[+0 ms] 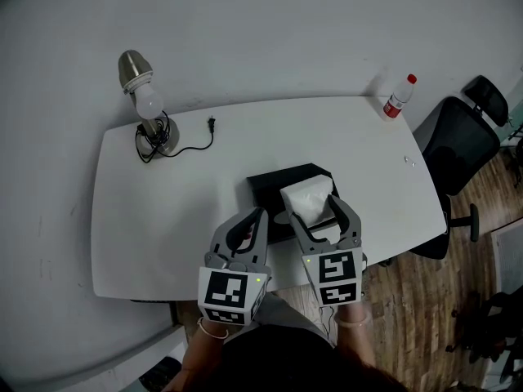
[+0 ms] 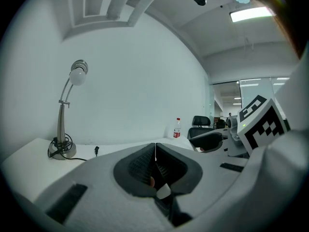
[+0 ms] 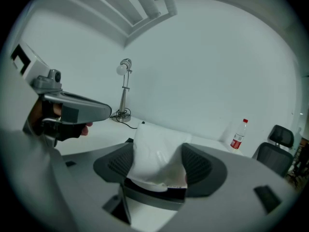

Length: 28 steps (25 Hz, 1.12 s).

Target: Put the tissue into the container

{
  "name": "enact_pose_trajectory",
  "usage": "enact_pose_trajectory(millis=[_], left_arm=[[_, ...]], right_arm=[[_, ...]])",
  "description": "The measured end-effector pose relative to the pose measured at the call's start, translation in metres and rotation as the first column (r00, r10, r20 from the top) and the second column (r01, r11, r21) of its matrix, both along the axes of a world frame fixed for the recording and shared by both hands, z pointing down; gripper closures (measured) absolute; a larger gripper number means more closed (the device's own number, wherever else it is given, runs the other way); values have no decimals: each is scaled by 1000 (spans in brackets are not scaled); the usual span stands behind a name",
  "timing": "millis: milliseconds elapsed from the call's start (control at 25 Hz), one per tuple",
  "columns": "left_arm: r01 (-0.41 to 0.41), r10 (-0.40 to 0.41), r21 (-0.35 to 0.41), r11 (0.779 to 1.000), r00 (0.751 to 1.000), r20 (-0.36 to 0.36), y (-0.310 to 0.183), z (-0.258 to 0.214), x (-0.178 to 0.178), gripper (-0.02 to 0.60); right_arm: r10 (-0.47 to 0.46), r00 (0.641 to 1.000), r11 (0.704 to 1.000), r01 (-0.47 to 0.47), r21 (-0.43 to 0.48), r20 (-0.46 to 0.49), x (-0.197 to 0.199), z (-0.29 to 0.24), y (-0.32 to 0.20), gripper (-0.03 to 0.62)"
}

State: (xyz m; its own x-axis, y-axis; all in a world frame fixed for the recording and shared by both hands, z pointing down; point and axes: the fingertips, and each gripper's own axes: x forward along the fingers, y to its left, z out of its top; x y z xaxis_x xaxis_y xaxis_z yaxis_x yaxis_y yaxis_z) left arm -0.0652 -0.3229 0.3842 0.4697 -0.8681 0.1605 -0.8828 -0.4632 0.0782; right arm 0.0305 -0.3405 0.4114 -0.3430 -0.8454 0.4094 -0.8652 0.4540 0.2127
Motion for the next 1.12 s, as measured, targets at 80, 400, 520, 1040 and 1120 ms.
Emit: enact_pose_trajectory(millis=[80, 400, 520, 1040, 1120], left_arm=[[-1, 1, -5, 1000, 1000, 0, -2, 2, 0, 554], [-6, 6, -27, 1000, 1000, 1, -10, 12, 2, 554], [-6, 6, -33, 999, 1000, 0, -13, 14, 3, 554], [-6, 6, -69, 998, 1000, -10, -22, 26, 5, 554], [-7, 6, -70, 998, 1000, -11, -24, 26, 6, 554]], right_arm=[[-3, 1000, 1000, 3, -20, -4, -1, 6, -2, 263], [-10, 1000, 996, 9, -88, -14, -3, 27, -7, 264], [-10, 1000, 993, 8, -115, -18, -3, 33, -9, 264], [-5, 1000, 972, -2, -236, -30, -3, 61, -16, 264], [-5, 999, 967, -4, -255, -33, -3, 65, -17, 264]])
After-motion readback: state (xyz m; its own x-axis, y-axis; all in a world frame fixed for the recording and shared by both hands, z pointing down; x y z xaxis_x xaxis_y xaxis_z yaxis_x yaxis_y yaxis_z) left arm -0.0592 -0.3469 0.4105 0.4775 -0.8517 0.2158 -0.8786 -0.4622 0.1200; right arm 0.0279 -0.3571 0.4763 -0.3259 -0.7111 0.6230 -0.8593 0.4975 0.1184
